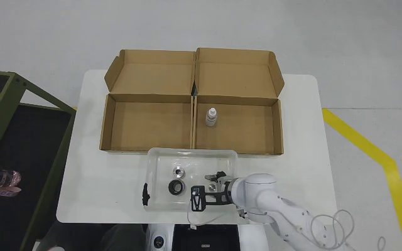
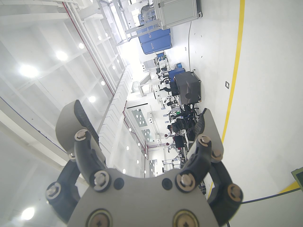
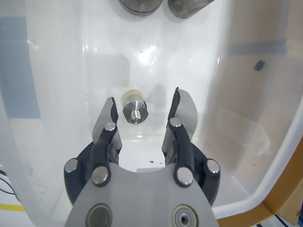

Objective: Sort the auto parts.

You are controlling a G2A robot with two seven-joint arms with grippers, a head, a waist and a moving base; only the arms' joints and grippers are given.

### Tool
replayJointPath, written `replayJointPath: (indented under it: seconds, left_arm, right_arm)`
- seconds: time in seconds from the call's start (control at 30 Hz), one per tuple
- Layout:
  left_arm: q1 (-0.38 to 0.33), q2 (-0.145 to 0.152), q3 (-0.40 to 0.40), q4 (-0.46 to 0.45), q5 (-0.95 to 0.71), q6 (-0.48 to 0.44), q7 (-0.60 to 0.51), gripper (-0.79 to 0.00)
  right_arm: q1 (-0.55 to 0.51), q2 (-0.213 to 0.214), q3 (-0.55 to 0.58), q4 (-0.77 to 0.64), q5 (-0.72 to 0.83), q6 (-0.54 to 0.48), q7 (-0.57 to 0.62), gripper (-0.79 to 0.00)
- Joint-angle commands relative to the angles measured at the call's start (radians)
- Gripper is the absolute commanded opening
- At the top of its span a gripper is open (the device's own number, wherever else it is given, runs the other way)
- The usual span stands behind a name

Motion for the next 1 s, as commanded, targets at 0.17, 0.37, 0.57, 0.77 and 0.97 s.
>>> replayJointPath:
  seconds: [0.17,0.37,0.57,0.77,0.97]
  left_arm:
    - [0.000,0.000,0.000,0.000,0.000,0.000,0.000,0.000]
    - [0.000,0.000,0.000,0.000,0.000,0.000,0.000,0.000]
    - [0.000,0.000,0.000,0.000,0.000,0.000,0.000,0.000]
    - [0.000,0.000,0.000,0.000,0.000,0.000,0.000,0.000]
    - [0.000,0.000,0.000,0.000,0.000,0.000,0.000,0.000]
  right_arm:
    - [0.011,0.002,-0.024,-0.011,-0.021,0.005,0.005,-0.733]
    - [0.015,0.003,-0.018,-0.049,-0.016,0.006,-0.022,-0.785]
    - [0.021,0.007,0.017,-0.109,-0.044,0.024,-0.104,-0.785]
    - [0.018,0.011,0.048,-0.146,-0.104,0.056,-0.210,-0.785]
    - [0.011,0.015,0.079,-0.171,-0.168,0.092,-0.306,-0.785]
